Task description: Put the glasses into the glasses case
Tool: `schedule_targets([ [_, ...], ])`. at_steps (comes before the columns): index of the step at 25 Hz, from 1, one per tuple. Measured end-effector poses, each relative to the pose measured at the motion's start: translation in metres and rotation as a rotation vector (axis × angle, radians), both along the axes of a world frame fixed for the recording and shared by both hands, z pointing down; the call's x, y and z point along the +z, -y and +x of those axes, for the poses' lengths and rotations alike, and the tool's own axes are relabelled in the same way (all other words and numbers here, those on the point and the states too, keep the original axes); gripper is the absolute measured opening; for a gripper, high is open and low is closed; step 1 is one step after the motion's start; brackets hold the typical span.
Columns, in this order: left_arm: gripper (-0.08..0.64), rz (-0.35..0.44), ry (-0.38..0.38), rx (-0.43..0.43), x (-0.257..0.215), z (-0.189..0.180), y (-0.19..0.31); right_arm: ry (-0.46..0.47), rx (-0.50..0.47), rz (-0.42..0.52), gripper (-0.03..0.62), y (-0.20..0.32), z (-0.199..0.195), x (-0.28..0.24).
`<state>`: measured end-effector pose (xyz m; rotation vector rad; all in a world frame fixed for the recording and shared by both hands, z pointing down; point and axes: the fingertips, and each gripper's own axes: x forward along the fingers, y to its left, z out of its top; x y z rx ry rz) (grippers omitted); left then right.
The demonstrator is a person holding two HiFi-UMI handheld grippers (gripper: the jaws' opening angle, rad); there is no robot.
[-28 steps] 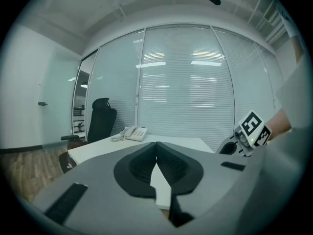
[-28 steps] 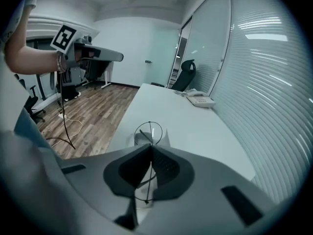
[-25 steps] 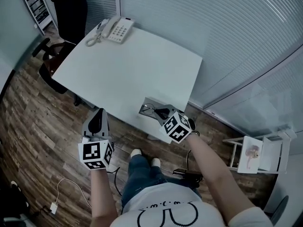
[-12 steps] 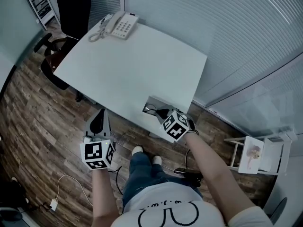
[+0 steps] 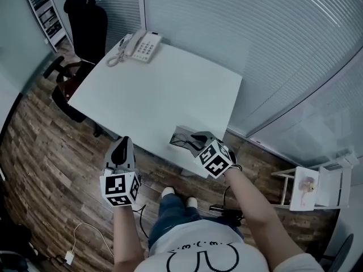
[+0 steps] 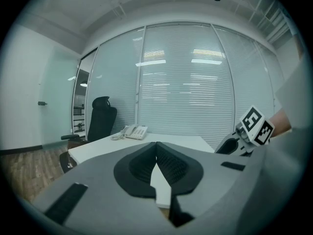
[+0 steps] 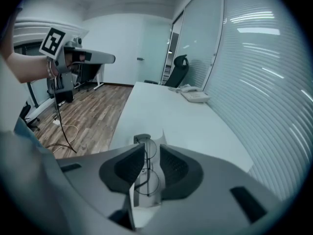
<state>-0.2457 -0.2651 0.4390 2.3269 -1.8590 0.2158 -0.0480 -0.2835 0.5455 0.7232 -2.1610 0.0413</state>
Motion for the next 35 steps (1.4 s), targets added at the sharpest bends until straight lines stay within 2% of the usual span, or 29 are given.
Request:
schedule_targets([
  [9,0.017,0.108,0.034,0.09,-0.054,0.044,0.004,0.26,0.204,0.262,0.121,-0.009,0.044,-0.127],
  [14,0.017,0.173,0.047,0.142,-0.085,0.068,0.005,0.326,0.282,0.41,0.121,-0.024,0.071,-0.18],
  [18,0.017,0.23,0.048,0.172,-0.111,0.084,0.003,0.371,0.321,0.502,0.086,-0.038,0.091,-0.213],
  [21,0.017,0.279,0.05,0.183,-0.131,0.095,0.0,0.415,0.359,0.575,0.036,-0.047,0.112,-0.239],
  [23,0.017,0.311,0.062,0.192,-0.144,0.103,-0.002,0.441,0.387,0.607,0.014,-0.052,0.125,-0.253],
  [30,0.017,0.391,0.117,0.209,-0.179,0.118,-0.006,0.522,0.444,0.669,0.011,-0.065,0.156,-0.287],
  [35,0.017,0.419,0.115,0.214,-0.191,0.125,-0.005,0.542,0.48,0.714,0.011,-0.069,0.171,-0.3],
])
